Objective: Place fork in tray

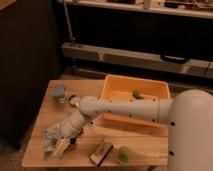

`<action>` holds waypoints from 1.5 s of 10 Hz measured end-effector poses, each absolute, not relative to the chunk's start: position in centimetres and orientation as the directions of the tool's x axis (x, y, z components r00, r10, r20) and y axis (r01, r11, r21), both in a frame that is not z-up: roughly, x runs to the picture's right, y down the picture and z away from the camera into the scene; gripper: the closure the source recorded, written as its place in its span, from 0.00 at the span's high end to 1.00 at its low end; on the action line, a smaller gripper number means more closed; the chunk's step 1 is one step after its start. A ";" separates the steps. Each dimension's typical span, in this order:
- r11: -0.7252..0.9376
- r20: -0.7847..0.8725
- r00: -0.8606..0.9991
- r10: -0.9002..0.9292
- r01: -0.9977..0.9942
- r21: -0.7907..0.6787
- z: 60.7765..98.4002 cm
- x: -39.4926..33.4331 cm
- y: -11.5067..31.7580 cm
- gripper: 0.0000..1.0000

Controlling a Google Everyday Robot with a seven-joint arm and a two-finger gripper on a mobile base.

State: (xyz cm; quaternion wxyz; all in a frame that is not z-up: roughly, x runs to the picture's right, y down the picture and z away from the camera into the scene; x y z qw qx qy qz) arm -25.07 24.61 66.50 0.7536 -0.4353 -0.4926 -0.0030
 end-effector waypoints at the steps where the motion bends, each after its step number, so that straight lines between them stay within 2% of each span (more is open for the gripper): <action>1: 0.619 0.744 0.517 0.423 0.435 -0.654 66.6 -25.1 24.7 0.41; 4: 0.621 0.739 0.529 0.417 0.428 -0.657 66.7 -25.0 24.7 0.11; 5: 0.626 0.738 0.535 0.413 0.422 -0.656 66.6 -24.9 24.6 0.04; 6: 0.636 0.736 0.542 0.407 0.410 -0.654 66.4 -24.7 24.3 0.00; 10: 0.744 0.752 0.554 0.358 0.317 -0.588 63.6 -22.8 20.4 0.00; 15: 0.815 0.764 0.612 0.206 0.325 -0.480 55.5 -23.9 11.0 0.00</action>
